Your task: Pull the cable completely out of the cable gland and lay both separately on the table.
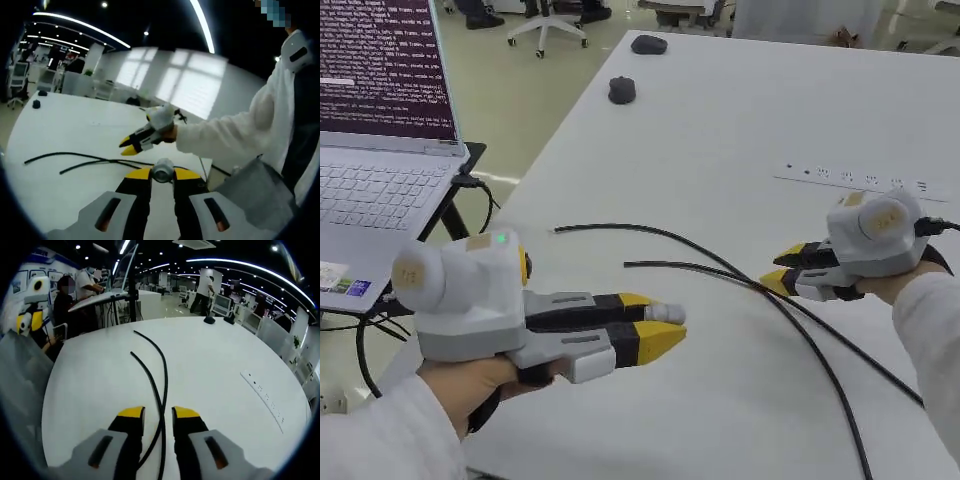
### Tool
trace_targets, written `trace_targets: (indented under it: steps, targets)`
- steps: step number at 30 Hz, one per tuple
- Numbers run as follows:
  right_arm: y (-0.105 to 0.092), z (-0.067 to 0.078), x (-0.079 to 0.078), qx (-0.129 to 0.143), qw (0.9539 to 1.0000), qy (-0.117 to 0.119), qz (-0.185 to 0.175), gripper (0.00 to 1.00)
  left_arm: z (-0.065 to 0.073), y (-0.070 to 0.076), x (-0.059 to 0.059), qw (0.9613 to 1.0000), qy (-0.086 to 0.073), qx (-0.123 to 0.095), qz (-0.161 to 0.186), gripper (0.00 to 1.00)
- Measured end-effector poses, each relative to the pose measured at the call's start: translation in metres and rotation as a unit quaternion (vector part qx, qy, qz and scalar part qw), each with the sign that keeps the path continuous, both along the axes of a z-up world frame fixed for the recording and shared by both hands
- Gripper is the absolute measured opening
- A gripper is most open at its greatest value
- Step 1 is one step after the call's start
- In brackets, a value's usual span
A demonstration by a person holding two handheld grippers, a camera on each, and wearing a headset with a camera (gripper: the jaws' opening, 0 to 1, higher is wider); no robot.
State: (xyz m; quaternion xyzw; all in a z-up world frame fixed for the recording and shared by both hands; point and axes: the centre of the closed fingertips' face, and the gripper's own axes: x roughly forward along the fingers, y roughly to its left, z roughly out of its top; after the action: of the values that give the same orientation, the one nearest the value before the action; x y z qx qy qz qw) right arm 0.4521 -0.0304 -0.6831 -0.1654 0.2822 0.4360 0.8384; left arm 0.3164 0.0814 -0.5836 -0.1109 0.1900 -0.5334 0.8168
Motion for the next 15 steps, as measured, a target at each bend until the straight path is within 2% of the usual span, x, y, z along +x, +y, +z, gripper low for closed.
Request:
trace_targets:
  steps: [3,6,8,9,11,13,15]
  targets:
    - [-0.012,0.022,-0.014,0.036,0.9989,-0.01,-0.029,0.26,-0.012,-0.011,0.006,0.9996,-0.007,0.022,-0.018,0.17]
    - [-0.024,0.042,-0.032,0.077,0.9951,-0.017,-0.059,0.32,-0.024,-0.024,0.015,0.9987,-0.015,0.038,-0.029,0.17]
    - [-0.035,0.055,-0.048,0.106,0.9909,-0.019,-0.081,0.35,-0.039,-0.035,0.02,0.9977,-0.014,0.053,-0.039,0.17]
    - [-0.041,0.063,-0.059,0.12,0.9883,-0.024,-0.091,0.36,-0.05,-0.039,0.024,0.9968,-0.012,0.067,-0.04,0.17]
    - [-0.055,0.071,-0.078,0.131,0.9848,-0.033,-0.11,0.38,-0.067,-0.049,0.028,0.9955,-0.019,0.081,-0.045,0.17]
    - [-0.065,0.074,-0.096,0.135,0.9833,-0.033,-0.118,0.38,-0.084,-0.054,0.031,0.9944,-0.01,0.094,-0.048,0.17]
    - [-0.076,0.075,-0.117,0.133,0.9813,-0.038,-0.133,0.38,-0.103,-0.061,0.033,0.9928,-0.008,0.107,-0.053,0.17]
